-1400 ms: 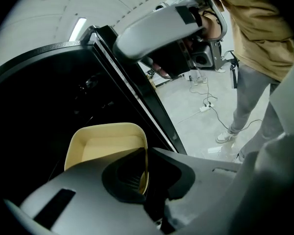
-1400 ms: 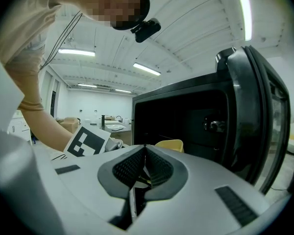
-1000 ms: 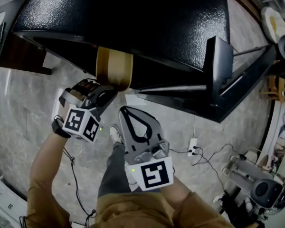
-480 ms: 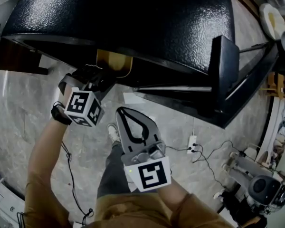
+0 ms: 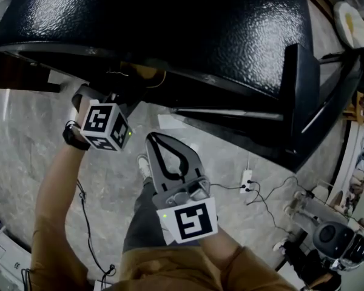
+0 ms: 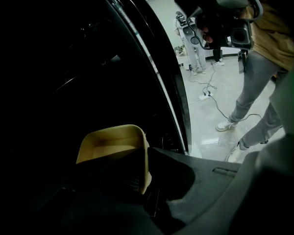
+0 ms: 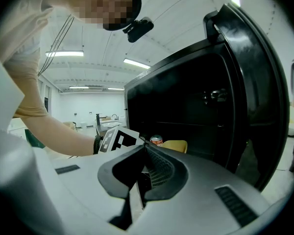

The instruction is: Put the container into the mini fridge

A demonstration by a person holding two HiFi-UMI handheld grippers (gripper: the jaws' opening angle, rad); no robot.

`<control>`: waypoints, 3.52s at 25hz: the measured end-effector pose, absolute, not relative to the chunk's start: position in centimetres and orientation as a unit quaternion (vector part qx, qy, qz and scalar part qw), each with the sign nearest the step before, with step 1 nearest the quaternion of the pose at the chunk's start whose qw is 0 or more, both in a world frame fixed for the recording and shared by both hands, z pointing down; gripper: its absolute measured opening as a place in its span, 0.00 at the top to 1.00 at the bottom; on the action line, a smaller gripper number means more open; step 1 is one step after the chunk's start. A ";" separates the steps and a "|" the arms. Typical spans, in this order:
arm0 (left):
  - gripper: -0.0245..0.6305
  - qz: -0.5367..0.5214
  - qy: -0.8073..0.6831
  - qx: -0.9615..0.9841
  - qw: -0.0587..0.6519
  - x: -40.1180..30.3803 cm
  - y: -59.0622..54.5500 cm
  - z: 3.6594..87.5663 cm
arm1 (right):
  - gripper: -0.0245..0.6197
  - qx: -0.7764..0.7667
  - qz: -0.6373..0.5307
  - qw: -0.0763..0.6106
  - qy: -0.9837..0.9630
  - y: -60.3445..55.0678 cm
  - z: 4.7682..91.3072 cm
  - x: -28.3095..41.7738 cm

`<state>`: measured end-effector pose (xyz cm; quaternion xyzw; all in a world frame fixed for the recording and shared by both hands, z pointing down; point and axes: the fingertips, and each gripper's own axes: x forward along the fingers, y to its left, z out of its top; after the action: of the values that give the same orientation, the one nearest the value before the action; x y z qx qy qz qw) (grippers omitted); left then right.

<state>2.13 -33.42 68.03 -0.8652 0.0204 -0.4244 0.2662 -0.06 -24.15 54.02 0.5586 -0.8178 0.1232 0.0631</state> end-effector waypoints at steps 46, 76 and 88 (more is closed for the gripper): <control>0.83 -0.379 0.103 -0.882 0.261 1.2 -35.6 64.2 | 0.96 0.555 0.113 0.066 -0.822 -24.1 52.2 -1.8; 0.96 -0.305 0.220 -0.908 0.187 -2.4 -29.8 59.6 | 0.96 0.534 0.086 0.069 -0.838 -21.4 49.6 -1.3; 0.96 -0.285 0.267 -0.910 0.139 -4.1 -26.7 58.2 | 0.96 0.546 0.075 0.060 -0.832 -20.1 47.8 0.4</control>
<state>-4.12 -26.72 58.21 -0.9101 0.2667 -0.2852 0.1390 0.38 -20.09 47.83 0.5460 -0.8322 0.0753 0.0604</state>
